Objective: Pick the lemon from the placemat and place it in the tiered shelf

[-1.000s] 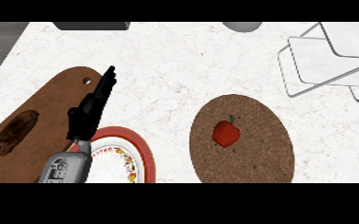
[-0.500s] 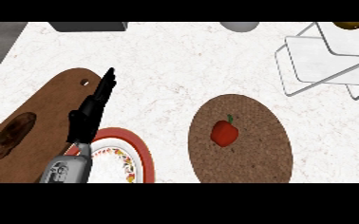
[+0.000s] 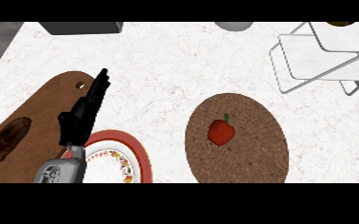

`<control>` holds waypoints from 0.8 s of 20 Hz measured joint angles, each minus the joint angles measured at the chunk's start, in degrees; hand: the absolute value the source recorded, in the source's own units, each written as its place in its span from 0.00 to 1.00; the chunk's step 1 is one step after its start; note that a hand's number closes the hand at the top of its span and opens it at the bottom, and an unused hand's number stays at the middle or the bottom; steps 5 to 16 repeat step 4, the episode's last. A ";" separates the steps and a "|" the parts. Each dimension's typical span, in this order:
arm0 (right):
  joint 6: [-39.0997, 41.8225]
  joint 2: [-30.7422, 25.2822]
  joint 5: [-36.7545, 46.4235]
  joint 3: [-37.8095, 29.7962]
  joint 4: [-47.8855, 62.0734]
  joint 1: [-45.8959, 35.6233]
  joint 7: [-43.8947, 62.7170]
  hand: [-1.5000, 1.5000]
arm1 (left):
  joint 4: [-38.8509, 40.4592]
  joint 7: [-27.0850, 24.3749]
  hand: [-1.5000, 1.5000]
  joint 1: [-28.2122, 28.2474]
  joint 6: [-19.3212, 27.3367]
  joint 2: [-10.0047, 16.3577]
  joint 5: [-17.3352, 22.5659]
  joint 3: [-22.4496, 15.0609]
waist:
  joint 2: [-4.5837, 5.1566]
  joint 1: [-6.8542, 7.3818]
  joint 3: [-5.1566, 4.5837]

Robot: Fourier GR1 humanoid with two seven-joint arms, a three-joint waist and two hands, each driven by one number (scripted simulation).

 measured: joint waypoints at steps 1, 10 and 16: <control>2.38 -1.12 -0.95 -1.94 0.78 2.04 -0.74 0.00 | -0.16 -0.30 0.50 0.39 -0.16 0.16 0.11 0.10 | 0.00 0.00 0.01; 7.96 -2.49 -3.84 -8.15 3.03 7.69 -4.00 0.00 | 0.88 -0.50 0.50 -0.48 0.12 -0.44 -0.24 -0.35 | 0.09 0.07 0.00; 7.96 -2.49 -3.84 -8.15 3.03 7.69 -4.00 0.00 | 0.88 -0.50 0.50 -0.48 0.12 -0.44 -0.24 -0.35 | 0.09 0.07 0.00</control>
